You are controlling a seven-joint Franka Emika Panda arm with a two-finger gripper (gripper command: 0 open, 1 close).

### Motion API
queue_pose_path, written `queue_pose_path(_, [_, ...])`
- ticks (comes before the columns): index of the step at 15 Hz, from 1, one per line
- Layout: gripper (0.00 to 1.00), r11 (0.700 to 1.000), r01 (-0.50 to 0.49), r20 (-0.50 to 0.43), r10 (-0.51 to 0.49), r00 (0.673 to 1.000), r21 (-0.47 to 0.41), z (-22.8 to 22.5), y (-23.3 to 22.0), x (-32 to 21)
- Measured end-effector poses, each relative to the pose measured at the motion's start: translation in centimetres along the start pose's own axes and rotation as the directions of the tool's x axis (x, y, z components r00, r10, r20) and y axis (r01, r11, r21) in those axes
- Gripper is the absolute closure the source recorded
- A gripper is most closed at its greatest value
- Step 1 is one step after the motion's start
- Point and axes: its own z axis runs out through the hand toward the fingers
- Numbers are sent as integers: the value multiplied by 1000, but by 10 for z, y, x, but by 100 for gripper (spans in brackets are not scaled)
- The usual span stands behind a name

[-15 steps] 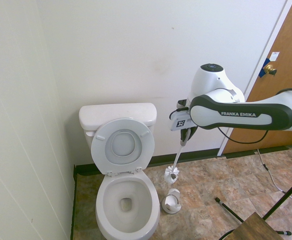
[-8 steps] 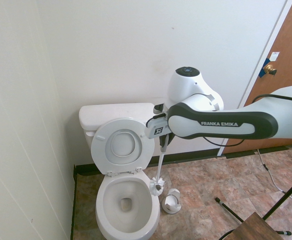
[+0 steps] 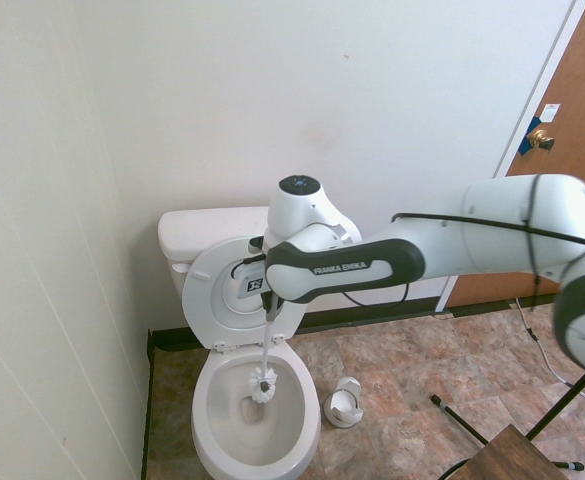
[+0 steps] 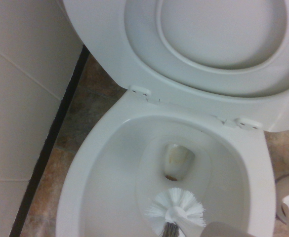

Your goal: Clean the toilet

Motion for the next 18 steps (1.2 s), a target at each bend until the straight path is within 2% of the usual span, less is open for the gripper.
queue_pose_path(3, [100,999,-30,32,31,999,-16,65,-29,9])
queue_pose_path(6, [100,997,-66,22,67,998,-36,109,-45,13])
queue_pose_path(14, [100,985,-168,-97,165,982,-29,167,-71,10])
queue_pose_path(18, [100,986,-164,-118,160,980,-27,182,-78,-1])
